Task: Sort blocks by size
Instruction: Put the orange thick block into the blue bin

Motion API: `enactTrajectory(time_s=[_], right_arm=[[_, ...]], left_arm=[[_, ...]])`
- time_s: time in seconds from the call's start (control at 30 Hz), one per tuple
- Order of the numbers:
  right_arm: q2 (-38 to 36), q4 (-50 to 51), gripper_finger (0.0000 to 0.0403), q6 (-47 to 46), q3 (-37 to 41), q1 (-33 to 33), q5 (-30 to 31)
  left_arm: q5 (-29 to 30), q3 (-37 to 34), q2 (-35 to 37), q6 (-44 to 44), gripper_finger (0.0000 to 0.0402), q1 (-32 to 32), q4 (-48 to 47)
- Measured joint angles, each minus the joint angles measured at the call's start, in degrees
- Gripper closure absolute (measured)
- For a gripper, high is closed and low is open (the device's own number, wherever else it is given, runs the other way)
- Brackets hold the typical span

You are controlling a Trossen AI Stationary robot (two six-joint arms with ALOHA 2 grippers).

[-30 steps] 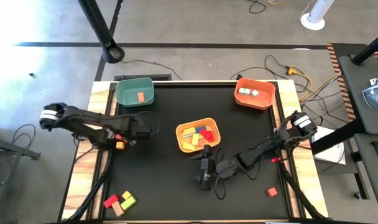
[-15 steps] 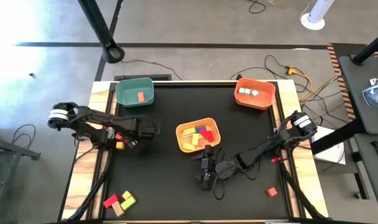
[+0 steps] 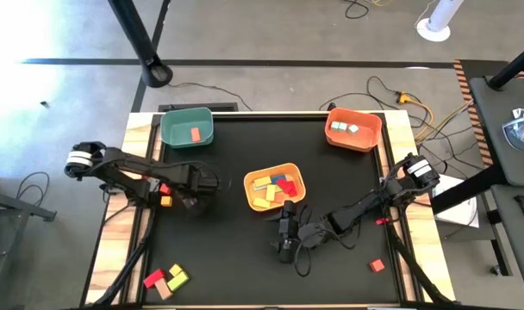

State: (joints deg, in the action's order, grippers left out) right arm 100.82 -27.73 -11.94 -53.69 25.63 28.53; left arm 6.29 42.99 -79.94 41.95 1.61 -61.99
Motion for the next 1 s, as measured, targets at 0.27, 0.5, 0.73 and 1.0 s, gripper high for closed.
enactTrajectory(time_s=[0.27,0.5,0.73,1.0], right_arm=[[0.0,0.5,0.0105,-0.59,0.01,0.0,-0.01],[-0.01,1.09,0.0113,-0.97,0.11,-0.02,-0.02],[0.0,1.05,0.0101,-1.0,0.11,-0.02,-0.02],[0.0,1.03,0.0092,-1.07,0.11,-0.02,-0.02]], left_arm=[[1.23,-0.71,0.07,-0.99,0.0224,-0.37,-1.01],[2.66,-2.42,0.07,0.48,0.0223,-1.39,-1.08],[2.77,-2.62,0.09,2.92,0.021,-3.32,-0.6],[2.16,-3.58,0.04,3.13,0.0166,-5.09,2.33]])
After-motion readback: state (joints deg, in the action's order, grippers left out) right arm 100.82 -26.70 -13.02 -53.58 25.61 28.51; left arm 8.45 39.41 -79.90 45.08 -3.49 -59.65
